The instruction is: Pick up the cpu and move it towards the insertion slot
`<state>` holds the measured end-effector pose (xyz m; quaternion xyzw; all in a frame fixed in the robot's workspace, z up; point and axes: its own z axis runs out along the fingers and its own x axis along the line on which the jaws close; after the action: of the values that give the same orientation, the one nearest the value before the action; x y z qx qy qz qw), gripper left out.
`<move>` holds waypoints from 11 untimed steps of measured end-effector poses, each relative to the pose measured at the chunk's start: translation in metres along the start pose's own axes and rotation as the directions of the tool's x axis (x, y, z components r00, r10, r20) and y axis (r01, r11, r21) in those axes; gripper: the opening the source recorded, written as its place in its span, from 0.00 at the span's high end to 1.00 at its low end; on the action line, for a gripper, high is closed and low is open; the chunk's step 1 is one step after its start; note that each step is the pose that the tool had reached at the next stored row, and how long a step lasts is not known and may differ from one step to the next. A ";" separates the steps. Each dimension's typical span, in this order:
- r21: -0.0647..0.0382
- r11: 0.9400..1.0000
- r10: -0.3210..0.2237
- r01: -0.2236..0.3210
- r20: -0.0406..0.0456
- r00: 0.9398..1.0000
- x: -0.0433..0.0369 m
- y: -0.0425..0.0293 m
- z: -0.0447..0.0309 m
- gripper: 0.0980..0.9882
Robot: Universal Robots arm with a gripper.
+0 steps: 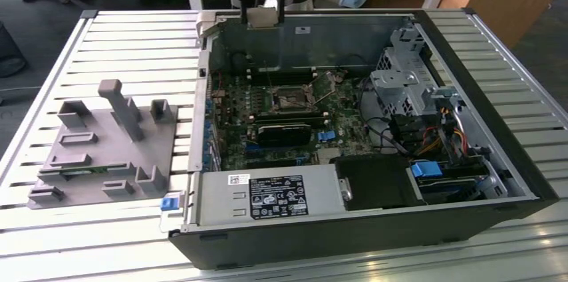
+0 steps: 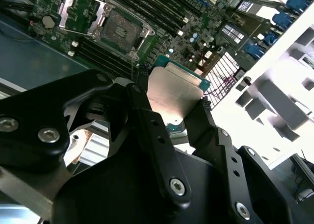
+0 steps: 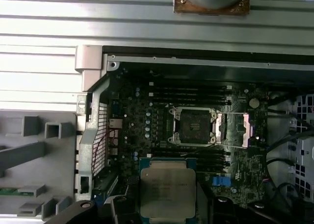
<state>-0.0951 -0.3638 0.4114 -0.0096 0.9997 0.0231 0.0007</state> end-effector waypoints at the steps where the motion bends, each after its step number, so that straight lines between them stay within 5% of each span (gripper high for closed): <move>1: 0.000 1.000 0.000 0.000 0.000 1.000 -0.0024 0.0009 0.0004 0.50; 11: 0.000 1.000 0.000 0.000 0.000 1.000 -0.0252 0.0091 0.0050 0.50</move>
<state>-0.0700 -0.3540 0.4069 -0.0096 0.9997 0.0231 0.0007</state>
